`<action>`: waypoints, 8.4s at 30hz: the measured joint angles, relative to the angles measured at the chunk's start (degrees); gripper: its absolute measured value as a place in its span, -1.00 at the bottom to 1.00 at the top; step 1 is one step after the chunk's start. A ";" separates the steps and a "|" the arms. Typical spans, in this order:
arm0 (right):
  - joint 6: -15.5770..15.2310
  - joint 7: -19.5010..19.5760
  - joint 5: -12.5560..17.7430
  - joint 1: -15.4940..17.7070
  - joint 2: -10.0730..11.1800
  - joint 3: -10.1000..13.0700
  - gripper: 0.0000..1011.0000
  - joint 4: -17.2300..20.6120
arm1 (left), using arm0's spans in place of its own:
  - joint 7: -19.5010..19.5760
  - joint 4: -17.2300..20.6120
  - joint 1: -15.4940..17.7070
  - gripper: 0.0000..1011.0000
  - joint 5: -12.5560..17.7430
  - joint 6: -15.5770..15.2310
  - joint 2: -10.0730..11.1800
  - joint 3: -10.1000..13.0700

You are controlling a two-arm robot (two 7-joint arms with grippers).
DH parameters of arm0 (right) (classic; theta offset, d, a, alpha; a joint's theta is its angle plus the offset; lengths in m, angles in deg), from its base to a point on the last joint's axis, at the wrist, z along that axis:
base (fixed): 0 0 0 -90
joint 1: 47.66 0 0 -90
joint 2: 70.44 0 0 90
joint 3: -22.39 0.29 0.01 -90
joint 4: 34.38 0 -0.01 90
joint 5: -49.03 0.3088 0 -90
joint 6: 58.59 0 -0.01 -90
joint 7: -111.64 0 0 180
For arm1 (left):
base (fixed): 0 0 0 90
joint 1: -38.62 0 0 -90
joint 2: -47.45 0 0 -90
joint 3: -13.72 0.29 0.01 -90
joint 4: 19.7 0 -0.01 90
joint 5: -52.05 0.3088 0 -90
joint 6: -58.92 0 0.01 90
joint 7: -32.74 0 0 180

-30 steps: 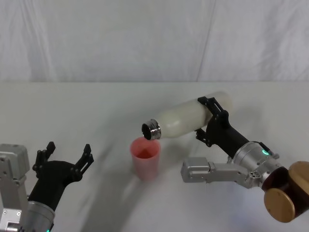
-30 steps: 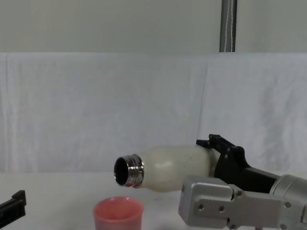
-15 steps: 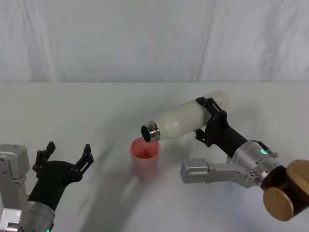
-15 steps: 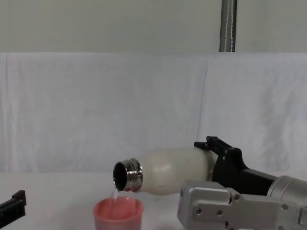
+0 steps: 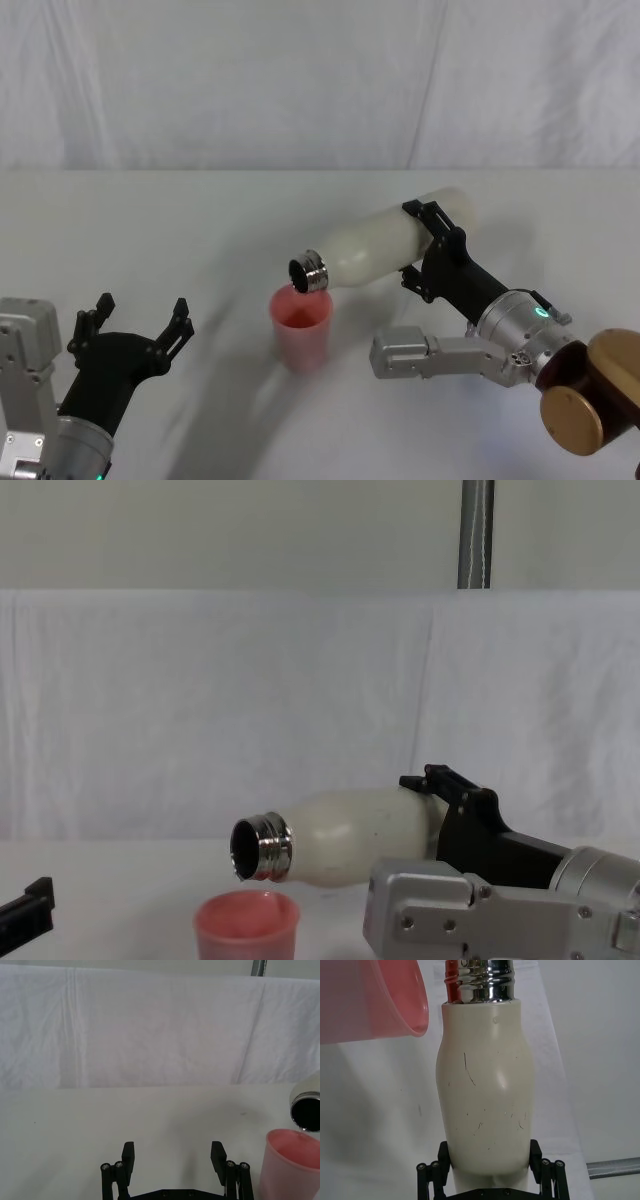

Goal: Grasp the thermos with one hand and pour water into the cup lid.

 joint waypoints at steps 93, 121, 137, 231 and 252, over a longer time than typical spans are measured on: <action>0.10 0.76 -0.90 -0.93 1.32 -0.29 0.90 -1.04 | 0.00 0.00 0.00 0.98 0.00 0.00 0.00 0.00; 0.02 0.85 -1.20 -0.88 1.34 -0.59 0.90 -1.03 | 0.00 0.00 0.00 0.98 0.00 0.00 0.00 0.00; -0.01 0.83 -1.23 -0.81 1.42 -0.67 0.90 -0.98 | 0.00 0.00 0.00 0.98 0.00 0.00 0.00 0.00; 0.19 0.41 -0.44 -0.78 1.58 -0.54 0.90 -1.02 | 0.00 0.00 0.00 0.98 0.00 0.00 0.00 0.00; 1.41 -12.58 23.06 4.99 -1.15 9.49 0.90 6.69 | 0.00 0.00 0.00 0.98 0.00 0.00 0.00 0.00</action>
